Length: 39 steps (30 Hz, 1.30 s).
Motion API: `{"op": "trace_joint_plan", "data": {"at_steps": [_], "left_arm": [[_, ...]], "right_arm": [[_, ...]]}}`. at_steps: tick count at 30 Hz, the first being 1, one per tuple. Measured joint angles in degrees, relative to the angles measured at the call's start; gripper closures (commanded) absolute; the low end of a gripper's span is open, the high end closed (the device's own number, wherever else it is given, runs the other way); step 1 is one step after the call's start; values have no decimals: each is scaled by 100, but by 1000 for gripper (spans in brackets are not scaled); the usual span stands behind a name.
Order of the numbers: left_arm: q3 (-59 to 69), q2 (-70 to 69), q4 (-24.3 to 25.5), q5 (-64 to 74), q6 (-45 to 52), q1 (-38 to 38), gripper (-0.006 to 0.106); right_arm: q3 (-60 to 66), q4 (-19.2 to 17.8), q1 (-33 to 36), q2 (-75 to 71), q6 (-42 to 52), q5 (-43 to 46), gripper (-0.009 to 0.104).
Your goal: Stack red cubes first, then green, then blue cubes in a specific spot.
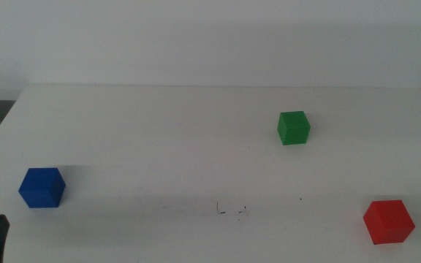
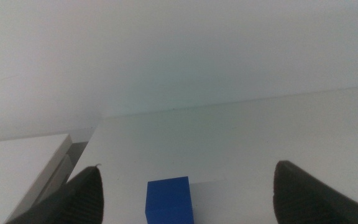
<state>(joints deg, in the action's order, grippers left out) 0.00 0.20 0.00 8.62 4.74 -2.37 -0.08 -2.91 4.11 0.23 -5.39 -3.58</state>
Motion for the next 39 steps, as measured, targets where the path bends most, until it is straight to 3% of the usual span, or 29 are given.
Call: {"op": "trace_joint_plan", "data": {"at_steps": [4,8,16,18,28,39], "left_arm": [[0,0,0,0,0,0,7],[0,0,0,0,0,0,7],[0,0,0,0,0,0,7],[0,0,0,0,0,0,7],[0,0,0,0,0,0,7],[0,0,0,0,0,0,7]], "right_arm": [[-227,72,0,82,-244,-399,2],[-1234,112,0,832,-472,-1066,2],[-4022,291,0,3023,-505,-4680,2],[-4397,291,0,3407,-505,-5218,2],[-4646,522,0,3919,-481,-5773,2],[-4907,506,0,5502,411,-6127,2]]}}
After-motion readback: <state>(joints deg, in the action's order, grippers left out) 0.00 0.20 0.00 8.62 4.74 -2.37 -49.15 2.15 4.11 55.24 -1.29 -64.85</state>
